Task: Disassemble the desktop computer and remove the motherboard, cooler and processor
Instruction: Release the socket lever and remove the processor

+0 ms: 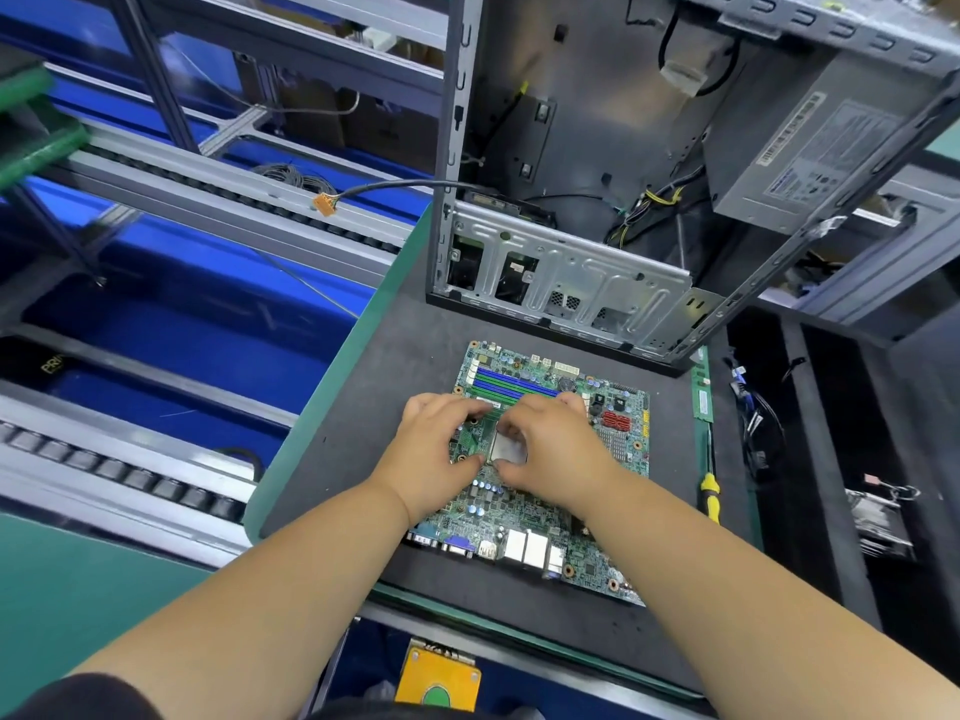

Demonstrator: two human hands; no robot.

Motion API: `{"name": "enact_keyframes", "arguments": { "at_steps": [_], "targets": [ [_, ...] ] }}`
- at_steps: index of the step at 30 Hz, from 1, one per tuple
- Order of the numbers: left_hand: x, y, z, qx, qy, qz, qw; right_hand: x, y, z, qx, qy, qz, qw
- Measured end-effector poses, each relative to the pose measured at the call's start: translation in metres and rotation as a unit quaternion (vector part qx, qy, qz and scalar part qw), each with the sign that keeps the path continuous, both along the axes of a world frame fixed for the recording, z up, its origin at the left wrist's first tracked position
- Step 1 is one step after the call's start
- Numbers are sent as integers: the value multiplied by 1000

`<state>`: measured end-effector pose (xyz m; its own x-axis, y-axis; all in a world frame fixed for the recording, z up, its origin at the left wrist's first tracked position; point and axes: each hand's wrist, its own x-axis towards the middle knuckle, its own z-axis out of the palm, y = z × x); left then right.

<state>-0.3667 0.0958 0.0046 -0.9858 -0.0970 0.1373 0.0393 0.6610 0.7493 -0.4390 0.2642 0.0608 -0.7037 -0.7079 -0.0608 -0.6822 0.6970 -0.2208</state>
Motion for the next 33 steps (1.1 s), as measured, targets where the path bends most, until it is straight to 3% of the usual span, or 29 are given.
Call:
{"name": "enact_keyframes", "arguments": {
  "at_steps": [28, 33],
  "targets": [
    [0, -1, 1, -9, -2, -5, 1000, -2, -1, -2, 19, 30, 27, 999],
    [0, -1, 0, -10, -1, -4, 1000, -10, 0, 9, -25, -12, -7, 1000]
  ]
}}
